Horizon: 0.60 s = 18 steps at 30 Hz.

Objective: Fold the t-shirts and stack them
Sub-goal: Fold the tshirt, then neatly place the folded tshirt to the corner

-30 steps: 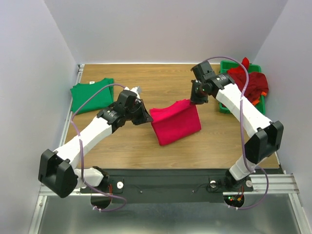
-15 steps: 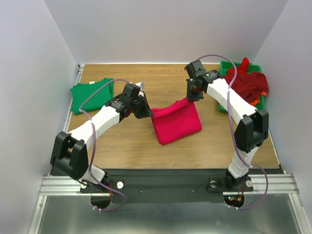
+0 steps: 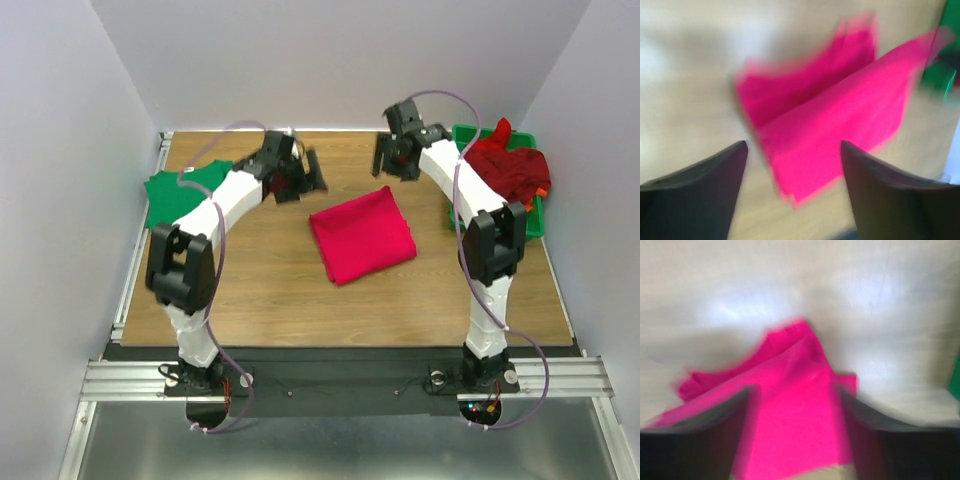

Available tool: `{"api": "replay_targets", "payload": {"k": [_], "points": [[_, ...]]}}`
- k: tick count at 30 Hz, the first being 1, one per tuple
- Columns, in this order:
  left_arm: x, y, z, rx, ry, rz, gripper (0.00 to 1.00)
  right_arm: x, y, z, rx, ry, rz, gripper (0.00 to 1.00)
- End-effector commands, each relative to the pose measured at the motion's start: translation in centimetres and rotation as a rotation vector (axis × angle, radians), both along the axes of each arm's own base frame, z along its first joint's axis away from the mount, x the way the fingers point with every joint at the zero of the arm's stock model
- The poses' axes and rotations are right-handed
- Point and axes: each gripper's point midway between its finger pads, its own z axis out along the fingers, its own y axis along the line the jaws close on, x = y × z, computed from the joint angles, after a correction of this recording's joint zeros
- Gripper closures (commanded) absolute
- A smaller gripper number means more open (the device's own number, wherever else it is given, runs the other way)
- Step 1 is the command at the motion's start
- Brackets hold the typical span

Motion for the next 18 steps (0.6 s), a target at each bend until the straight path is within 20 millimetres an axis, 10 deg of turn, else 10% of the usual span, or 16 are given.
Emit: {"api": "replay_targets", "payload": {"k": [1, 3, 7, 10, 18], "points": [[7.7, 3.1, 10.1, 0.113, -0.278, 0.127, 0.02, 6.5, -0.7, 12.0, 0.107, -0.359, -0.047, 0.00], [8.9, 3.0, 15.5, 0.097, -0.392, 0.119, 0.01, 6.7, -0.4, 15.8, 0.134, -0.443, -0.028, 0.00], [7.7, 2.4, 16.1, 0.052, -0.407, 0.067, 0.01, 5.1, -0.4, 15.4, 0.133, -0.418, 0.009, 0.00], [4.4, 2.0, 8.9, 0.022, -0.269, 0.008, 0.02, 2.6, -0.6, 12.0, 0.129, -0.327, 0.035, 0.02], [-2.2, 1.7, 2.9, -0.101, -0.215, -0.062, 0.02, -3.7, 0.1, 5.5, 0.215, -0.192, 0.125, 0.10]]}}
